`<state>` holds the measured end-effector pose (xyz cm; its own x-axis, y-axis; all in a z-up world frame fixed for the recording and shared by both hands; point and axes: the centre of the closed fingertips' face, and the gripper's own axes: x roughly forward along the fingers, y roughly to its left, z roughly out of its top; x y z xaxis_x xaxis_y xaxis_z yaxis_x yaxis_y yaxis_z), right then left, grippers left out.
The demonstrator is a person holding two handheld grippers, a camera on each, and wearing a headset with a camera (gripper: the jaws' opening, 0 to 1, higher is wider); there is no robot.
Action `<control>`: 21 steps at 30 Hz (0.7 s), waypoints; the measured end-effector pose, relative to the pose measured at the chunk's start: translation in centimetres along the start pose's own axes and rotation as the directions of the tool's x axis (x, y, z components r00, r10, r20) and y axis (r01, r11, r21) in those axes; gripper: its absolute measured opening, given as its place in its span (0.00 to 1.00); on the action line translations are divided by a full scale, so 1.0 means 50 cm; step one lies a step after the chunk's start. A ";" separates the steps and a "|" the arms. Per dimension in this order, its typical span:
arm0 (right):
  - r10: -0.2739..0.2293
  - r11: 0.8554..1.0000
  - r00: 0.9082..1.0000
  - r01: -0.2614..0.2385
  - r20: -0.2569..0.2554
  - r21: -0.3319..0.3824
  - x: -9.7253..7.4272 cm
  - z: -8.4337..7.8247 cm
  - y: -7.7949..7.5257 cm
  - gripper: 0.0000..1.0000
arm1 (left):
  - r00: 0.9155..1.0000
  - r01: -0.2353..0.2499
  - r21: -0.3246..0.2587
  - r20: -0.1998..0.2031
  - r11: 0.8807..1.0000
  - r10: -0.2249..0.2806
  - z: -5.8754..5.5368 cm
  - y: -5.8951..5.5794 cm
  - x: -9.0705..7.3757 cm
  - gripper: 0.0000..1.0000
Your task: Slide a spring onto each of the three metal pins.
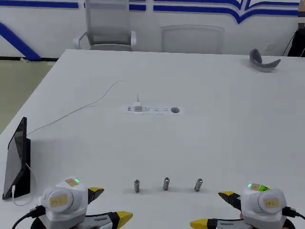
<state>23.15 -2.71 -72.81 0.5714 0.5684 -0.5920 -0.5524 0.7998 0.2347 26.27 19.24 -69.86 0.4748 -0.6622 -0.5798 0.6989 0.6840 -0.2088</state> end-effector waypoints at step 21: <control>-0.034 0.999 0.999 0.034 0.001 0.029 -0.025 -0.016 -0.012 0.88 | 1.000 -0.012 0.002 0.010 1.000 0.012 0.009 0.021 -0.005 0.71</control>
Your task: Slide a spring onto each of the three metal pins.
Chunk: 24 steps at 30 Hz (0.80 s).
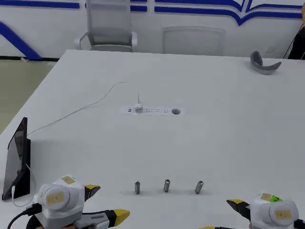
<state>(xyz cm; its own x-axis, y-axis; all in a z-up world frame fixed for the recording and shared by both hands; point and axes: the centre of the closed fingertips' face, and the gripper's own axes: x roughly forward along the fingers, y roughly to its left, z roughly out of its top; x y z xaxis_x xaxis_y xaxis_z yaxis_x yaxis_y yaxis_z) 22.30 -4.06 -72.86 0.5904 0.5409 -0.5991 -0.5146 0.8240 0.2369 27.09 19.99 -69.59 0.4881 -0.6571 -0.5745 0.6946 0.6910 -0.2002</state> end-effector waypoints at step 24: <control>-0.002 1.000 1.000 0.002 0.007 0.010 -0.006 0.002 -0.001 0.87 | 1.000 0.007 0.004 0.001 1.000 -0.007 0.003 -0.004 0.000 0.71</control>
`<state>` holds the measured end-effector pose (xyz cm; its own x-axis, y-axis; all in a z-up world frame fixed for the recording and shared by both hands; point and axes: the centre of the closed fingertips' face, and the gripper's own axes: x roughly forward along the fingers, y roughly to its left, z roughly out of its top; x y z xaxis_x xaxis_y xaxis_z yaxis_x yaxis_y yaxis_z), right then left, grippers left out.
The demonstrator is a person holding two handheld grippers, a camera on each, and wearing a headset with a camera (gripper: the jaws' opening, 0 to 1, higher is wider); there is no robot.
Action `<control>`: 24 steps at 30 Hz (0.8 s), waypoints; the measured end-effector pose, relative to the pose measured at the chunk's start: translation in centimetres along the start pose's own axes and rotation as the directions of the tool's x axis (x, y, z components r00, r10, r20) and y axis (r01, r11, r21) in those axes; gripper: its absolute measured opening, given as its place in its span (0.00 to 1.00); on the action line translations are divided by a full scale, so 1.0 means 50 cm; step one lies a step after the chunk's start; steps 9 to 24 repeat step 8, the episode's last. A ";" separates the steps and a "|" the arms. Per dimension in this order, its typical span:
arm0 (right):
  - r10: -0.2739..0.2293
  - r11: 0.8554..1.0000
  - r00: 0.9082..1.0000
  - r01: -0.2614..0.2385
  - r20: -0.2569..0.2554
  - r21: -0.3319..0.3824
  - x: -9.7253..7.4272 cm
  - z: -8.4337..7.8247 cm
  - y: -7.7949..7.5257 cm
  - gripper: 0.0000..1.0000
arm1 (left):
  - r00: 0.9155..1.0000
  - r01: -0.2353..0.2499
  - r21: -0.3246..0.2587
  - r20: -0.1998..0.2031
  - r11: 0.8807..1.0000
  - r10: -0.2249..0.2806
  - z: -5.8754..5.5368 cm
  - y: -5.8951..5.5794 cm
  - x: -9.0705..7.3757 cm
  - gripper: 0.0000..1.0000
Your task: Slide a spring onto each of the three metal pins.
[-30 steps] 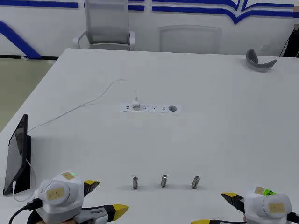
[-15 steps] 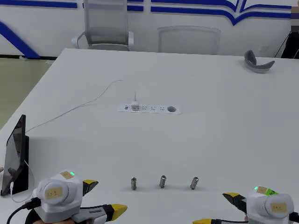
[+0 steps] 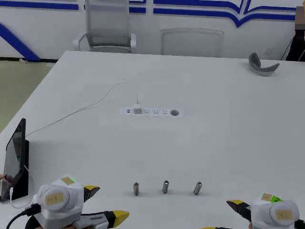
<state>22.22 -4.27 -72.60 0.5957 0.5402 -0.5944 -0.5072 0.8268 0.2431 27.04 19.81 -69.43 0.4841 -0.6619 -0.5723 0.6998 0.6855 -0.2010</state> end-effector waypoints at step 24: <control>0.001 1.000 1.000 -0.001 0.002 0.000 -0.001 0.000 0.001 0.87 | 1.000 0.000 0.003 -0.002 1.000 0.000 -0.003 0.001 -0.001 0.71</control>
